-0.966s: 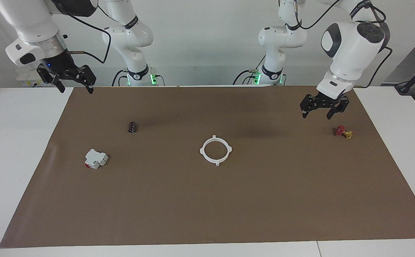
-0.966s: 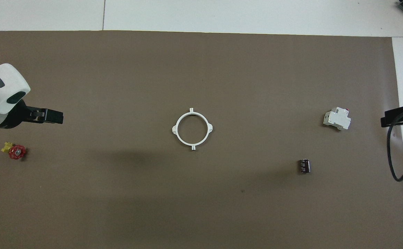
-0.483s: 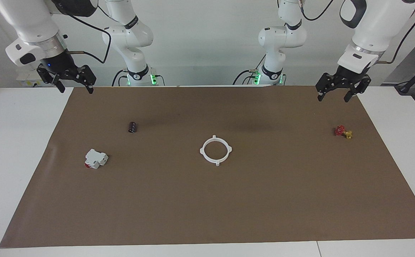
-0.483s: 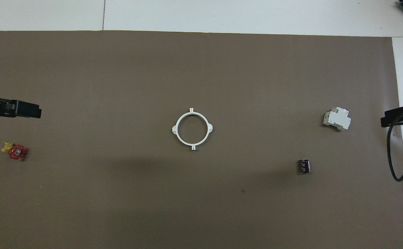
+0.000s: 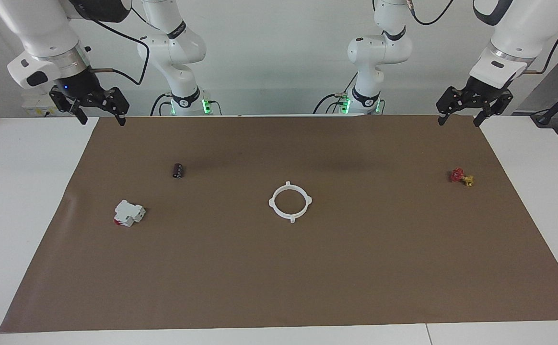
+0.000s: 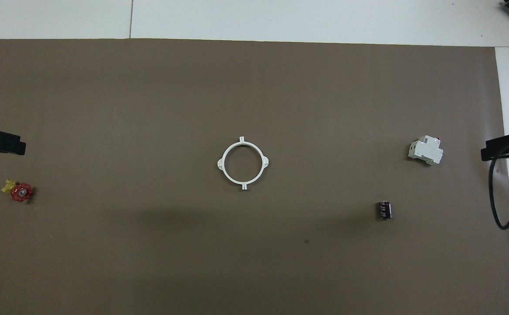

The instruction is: Assemble drain pipe with both arms

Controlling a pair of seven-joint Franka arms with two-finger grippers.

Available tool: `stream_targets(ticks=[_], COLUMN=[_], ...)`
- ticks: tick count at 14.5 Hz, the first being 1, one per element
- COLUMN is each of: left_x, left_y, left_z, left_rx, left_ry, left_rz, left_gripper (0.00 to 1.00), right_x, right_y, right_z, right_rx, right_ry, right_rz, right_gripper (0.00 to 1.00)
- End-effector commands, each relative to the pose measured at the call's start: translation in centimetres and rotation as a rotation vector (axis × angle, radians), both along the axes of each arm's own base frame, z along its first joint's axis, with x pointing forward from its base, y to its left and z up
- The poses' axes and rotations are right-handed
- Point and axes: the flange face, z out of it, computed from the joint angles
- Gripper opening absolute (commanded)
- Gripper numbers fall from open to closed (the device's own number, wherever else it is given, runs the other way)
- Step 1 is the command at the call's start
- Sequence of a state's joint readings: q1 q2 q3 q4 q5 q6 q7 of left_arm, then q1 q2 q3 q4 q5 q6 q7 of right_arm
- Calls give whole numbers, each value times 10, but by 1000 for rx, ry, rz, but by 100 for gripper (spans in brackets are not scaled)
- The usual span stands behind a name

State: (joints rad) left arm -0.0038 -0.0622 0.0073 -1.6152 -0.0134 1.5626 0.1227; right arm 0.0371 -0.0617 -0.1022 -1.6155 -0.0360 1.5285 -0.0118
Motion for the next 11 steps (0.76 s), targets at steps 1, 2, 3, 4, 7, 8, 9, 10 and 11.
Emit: stream_targets(ticks=[1,2,3,4,7,8,9,10,11], left_x=[-5,-5,-5,-4,-5,-6,-7,-7,-7], left_y=[1,0,0,0,-2,-1,-3,-6,-4], left_z=[-1,-1,-1,0,-1,-1,-2,-3,-4], left_rx=[-26,-37,-39,-40,-40,-38,-38,-38,-38], left_ry=[20,18,18,16,25,31,37,39,40], left_rz=[-8,-3,4,29,50,51,51,48,51], left_gripper=[100,100,100,100,100,100,100,100,100], right_x=[-4,-4,-4,-5,-4,-3,-3,-3,-3], right_y=[0,0,0,1,2,3,5,6,6], right_z=[5,5,5,4,3,4,4,4,4], right_rx=[-7,-7,-7,-5,-5,-1,21,41,44], right_ry=[-4,-4,-4,3,-6,-14,-17,-17,-17], right_rz=[21,21,22,27,21,21,22,21,21], right_gripper=[100,100,100,100,100,100,100,100,100])
